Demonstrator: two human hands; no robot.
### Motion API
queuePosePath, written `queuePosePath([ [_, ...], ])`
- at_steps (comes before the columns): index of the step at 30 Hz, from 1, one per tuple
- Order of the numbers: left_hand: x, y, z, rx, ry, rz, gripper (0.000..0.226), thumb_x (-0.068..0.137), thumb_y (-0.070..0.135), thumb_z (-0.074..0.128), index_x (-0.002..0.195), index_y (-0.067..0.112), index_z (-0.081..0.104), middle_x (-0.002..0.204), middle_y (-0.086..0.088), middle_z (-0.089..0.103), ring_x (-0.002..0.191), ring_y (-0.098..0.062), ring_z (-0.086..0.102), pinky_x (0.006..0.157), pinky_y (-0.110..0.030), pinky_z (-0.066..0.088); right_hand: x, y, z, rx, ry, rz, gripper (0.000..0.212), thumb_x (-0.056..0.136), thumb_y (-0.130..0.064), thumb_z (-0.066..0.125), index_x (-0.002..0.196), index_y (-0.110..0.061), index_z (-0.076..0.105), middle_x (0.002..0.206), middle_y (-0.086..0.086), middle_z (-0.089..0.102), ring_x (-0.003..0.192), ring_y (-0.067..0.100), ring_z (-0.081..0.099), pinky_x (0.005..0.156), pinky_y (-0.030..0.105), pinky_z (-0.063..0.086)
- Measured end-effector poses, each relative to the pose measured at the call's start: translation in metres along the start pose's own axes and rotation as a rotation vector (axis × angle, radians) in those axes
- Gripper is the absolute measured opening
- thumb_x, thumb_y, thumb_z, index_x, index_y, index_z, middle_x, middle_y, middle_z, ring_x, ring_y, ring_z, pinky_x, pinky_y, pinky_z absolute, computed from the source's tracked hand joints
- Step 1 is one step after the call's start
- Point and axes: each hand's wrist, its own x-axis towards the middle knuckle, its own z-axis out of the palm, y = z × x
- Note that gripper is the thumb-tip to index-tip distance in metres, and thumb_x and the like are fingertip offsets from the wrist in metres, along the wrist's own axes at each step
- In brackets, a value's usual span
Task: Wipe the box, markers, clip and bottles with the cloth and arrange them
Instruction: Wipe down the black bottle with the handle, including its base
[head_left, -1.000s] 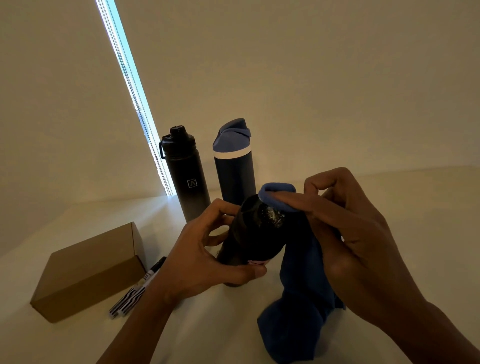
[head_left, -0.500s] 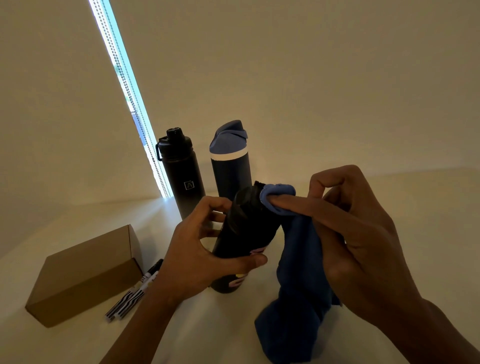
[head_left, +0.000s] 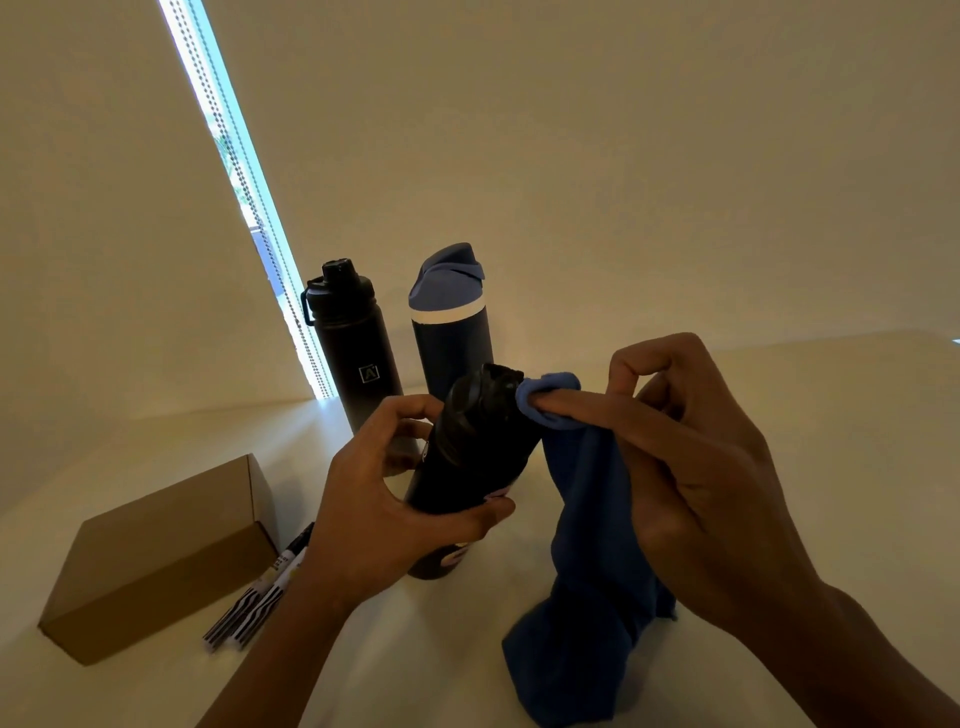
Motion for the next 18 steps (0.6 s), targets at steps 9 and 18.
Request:
queuePosePath([
  [9, -0.001, 0.004, -0.002, -0.004, -0.043, 0.017, 0.081, 0.055, 0.063, 0.089, 0.125, 0.046, 0.053, 0.12, 0.026, 0.065, 0.117, -0.001, 0.062, 0.089, -0.005, 0.049, -0.006, -0.01, 0.011, 0.151, -0.012, 0.125, 0.053, 0.109, -0.033, 0.04, 0.103, 0.008, 0.073, 0.095, -0.004, 0.051, 0.085, -0.015, 0.049, 0.075, 0.002, 0.041],
  [18, -0.001, 0.004, 0.0, 0.025, -0.073, 0.052, 0.083, 0.058, 0.059, 0.091, 0.129, 0.038, 0.055, 0.12, 0.023, 0.065, 0.117, -0.002, 0.062, 0.091, -0.007, 0.049, 0.003, -0.007, -0.01, 0.043, -0.124, 0.046, 0.031, 0.102, -0.011, 0.047, 0.124, -0.017, 0.067, 0.118, -0.001, 0.059, 0.101, 0.001, 0.057, 0.085, 0.015, 0.048],
])
